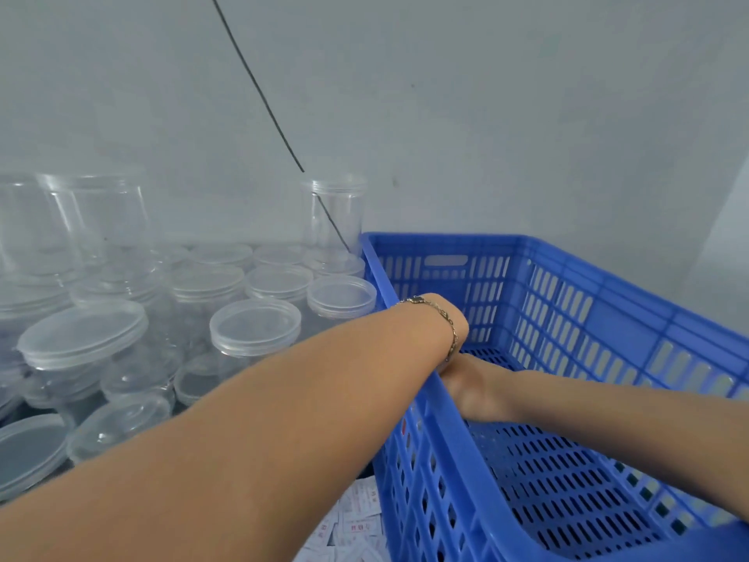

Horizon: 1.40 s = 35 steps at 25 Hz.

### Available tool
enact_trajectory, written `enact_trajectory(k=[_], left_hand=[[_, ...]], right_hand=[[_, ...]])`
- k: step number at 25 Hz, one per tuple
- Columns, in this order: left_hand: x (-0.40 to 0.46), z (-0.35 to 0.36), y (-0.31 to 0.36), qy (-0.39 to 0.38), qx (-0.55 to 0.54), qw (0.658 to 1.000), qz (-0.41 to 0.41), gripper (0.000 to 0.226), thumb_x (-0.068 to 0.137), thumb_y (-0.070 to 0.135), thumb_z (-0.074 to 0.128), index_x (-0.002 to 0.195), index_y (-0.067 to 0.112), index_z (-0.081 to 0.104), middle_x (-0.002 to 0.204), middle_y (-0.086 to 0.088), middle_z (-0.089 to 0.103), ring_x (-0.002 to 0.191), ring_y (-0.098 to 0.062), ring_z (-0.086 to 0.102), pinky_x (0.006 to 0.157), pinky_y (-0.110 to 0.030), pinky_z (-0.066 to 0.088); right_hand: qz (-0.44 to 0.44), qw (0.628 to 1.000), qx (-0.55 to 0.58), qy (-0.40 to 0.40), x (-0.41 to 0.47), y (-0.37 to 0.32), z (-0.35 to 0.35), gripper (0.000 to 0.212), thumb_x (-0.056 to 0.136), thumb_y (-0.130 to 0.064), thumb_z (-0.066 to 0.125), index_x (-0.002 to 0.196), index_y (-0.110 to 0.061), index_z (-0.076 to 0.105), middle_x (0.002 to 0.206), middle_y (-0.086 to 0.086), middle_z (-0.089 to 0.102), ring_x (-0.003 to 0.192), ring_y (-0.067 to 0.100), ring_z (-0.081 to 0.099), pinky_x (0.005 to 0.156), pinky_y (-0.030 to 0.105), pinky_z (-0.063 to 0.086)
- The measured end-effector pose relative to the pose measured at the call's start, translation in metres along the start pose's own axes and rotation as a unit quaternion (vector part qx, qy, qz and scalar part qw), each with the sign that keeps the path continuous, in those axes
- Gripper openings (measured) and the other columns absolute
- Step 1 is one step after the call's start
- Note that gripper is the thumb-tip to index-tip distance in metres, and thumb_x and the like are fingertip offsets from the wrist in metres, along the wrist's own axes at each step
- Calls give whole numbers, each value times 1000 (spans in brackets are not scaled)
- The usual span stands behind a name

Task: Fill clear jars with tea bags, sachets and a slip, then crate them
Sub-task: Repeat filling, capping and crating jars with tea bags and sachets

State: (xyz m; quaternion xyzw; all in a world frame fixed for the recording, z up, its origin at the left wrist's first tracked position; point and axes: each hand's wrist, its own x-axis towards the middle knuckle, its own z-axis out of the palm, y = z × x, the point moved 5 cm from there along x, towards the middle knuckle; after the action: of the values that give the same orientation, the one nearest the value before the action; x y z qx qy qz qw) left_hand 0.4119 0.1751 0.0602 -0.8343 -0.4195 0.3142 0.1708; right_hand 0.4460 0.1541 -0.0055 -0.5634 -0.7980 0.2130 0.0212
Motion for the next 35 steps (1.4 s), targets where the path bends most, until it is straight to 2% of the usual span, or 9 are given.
enact_trajectory(k=[4, 7, 10, 14, 17, 20, 24, 30, 35], left_hand=[[-24, -16, -23, 150, -141, 978, -33, 20, 90, 27, 59, 106, 16, 65, 101, -2, 63, 90, -23, 60, 68, -31, 44], [-70, -37, -65, 401, -165, 896, -97, 26, 92, 21, 52, 114, 14, 63, 118, -6, 62, 108, -28, 60, 71, -33, 40], [-98, -16, -116, 495, -264, 804, -197, 28, 89, 13, 51, 117, 12, 57, 121, -7, 55, 112, -27, 52, 78, -35, 41], [-83, 38, -156, 440, -446, 724, -288, 47, 87, 20, 61, 128, 6, 43, 130, -11, 45, 118, -29, 46, 84, -32, 39], [-61, 73, -166, 360, -578, 688, -249, 87, 82, 24, 72, 145, -1, 17, 144, -17, 30, 130, -34, 40, 96, -33, 39], [-40, 97, -173, 306, -654, 659, -211, 113, 78, 22, 78, 151, 2, -7, 157, -17, 14, 142, -31, 26, 111, -35, 28], [-38, 90, -182, 326, -679, 636, -169, 76, 76, 18, 77, 139, 3, 36, 128, -11, 53, 121, -27, 51, 92, -34, 46], [-139, 76, -193, 439, -670, 551, -235, 92, 68, 49, 81, 141, 17, 35, 131, -4, 51, 117, -21, 51, 84, -27, 44], [-224, 103, -155, 373, -704, 540, -272, 101, 66, 56, 80, 141, 11, 30, 127, -3, 45, 112, -21, 49, 75, -29, 43]], right_hand=[[6, 982, -169, 84, -10, -9, -59, 10, 88, -16, 56, 80, -12, 60, 73, 1, 58, 67, 17, 53, 63, 31, 41], [-1, 950, -201, 240, -25, -35, -130, 10, 87, -21, 61, 84, -17, 70, 90, 8, 72, 85, 20, 64, 66, 25, 37], [-23, 951, -55, 302, -15, -71, -177, 23, 87, -2, 54, 99, -12, 71, 90, 5, 72, 75, 15, 64, 66, 21, 45], [55, 913, 228, 333, 43, -84, -178, 29, 93, 6, 39, 112, 0, 59, 88, 12, 59, 70, 21, 58, 65, 28, 52], [130, 909, 253, 305, 79, -77, -157, 37, 87, 14, 43, 123, 9, 50, 100, 22, 58, 88, 30, 56, 81, 38, 49], [134, 906, 276, 292, 94, -73, -137, 56, 79, 23, 41, 133, 6, 45, 132, 21, 50, 108, 29, 52, 71, 30, 46], [71, 892, 356, 269, 93, -96, -130, 56, 84, 19, 32, 133, -2, 47, 137, 18, 49, 123, 30, 51, 71, 24, 46], [-6, 859, 395, 326, 24, -149, -139, 43, 90, 7, 29, 115, -18, 54, 106, 0, 60, 94, 17, 62, 79, 31, 55], [8, 833, 505, 227, -37, -206, -87, 20, 97, -10, 38, 98, -13, 58, 100, 7, 59, 83, 26, 59, 74, 35, 57]])
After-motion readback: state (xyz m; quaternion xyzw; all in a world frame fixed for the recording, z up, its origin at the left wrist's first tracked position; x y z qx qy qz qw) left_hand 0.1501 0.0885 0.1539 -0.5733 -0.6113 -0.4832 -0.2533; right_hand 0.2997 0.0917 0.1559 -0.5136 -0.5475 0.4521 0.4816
